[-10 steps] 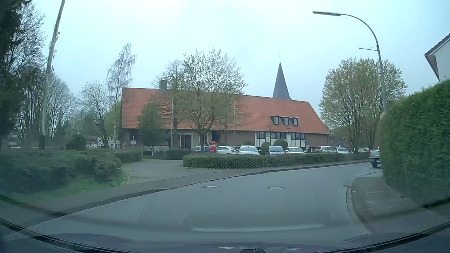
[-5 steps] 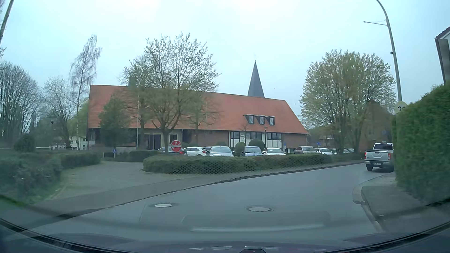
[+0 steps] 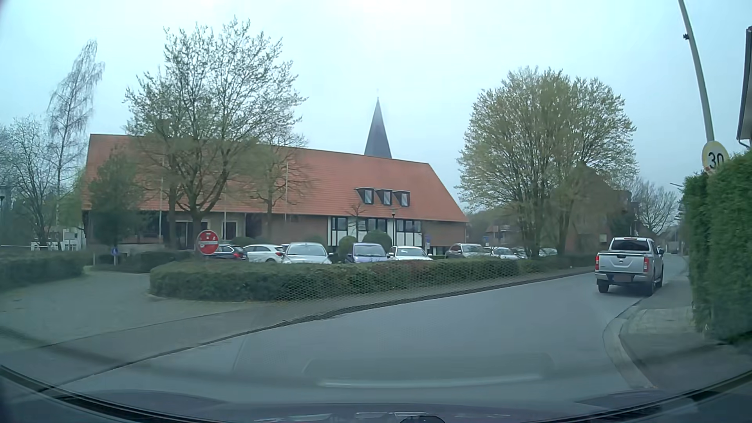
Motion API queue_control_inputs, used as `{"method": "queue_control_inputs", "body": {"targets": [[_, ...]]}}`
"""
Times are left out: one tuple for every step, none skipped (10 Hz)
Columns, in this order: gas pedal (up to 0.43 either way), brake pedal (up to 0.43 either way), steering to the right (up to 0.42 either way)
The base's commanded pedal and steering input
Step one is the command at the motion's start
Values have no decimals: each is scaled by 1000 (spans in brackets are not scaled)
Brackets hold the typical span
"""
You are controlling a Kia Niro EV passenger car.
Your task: Follow the waypoints while adhering to traffic rules and regulations
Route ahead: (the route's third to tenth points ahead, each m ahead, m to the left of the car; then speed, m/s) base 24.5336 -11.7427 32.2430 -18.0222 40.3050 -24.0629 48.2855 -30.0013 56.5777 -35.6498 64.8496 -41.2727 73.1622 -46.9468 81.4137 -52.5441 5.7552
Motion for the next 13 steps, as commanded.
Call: {"method": "queue_control_inputs", "body": {"targets": [[0,140,167],[0,110,163],[0,49,153],[0,0,135],[0,0,114],[59,0,97],[79,0,92],[157,0,91],[157,0,91],[157,0,92],[157,0,94],[157,0,101],[157,0,104]]}}
